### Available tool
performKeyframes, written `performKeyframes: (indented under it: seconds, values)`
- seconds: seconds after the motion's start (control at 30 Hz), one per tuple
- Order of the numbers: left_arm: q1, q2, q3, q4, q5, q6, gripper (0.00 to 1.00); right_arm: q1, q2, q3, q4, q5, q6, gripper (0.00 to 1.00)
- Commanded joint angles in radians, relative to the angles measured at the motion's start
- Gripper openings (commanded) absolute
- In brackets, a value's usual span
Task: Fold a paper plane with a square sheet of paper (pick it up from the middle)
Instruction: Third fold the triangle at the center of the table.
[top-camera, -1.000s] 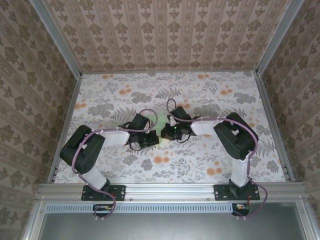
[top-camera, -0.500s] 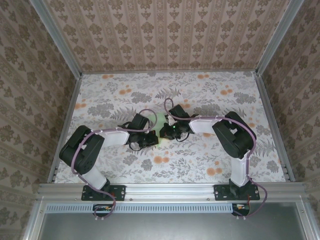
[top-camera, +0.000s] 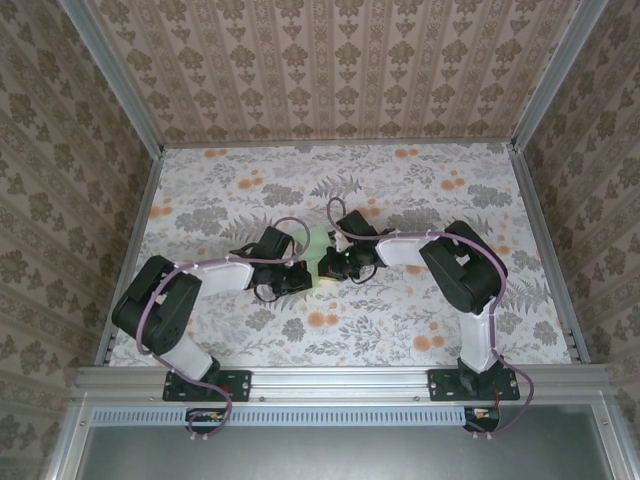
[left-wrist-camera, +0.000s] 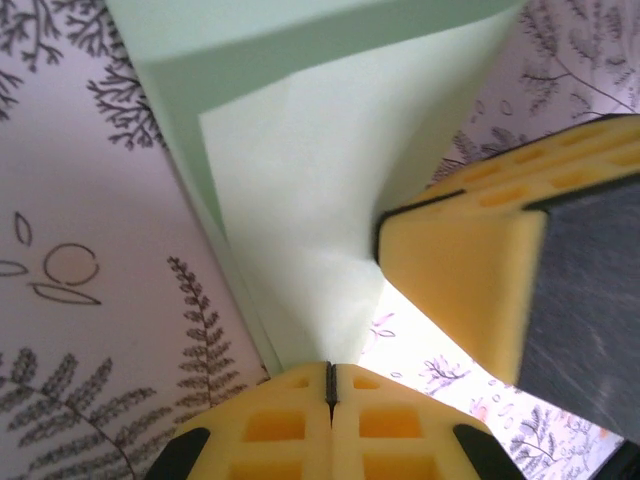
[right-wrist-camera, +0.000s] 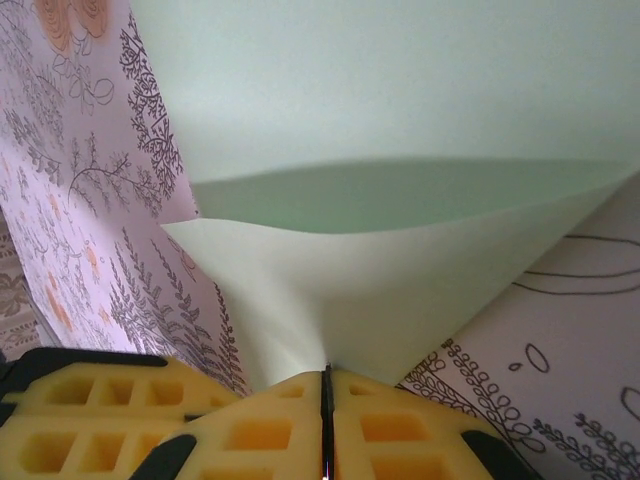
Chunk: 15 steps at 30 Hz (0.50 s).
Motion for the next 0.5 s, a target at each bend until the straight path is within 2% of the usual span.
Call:
performKeyframes:
  seconds: [0.0,0.23,0.47]
  values:
    - [-0.007,-0.056,-0.011,0.011,0.023,0.018,0.03,0.004,0.033,0.009,-0.014,0.028,0.028,0.11]
    - [-0.022,0.013,0.005,0.024,0.023,0.004,0.05,0.004,0.030,0.010,-0.018,0.031,0.027,0.11]
    - [-0.016,0.069,-0.017,-0.009,-0.018,-0.004,0.00,0.004,0.016,0.014,-0.025,0.033,0.005,0.11]
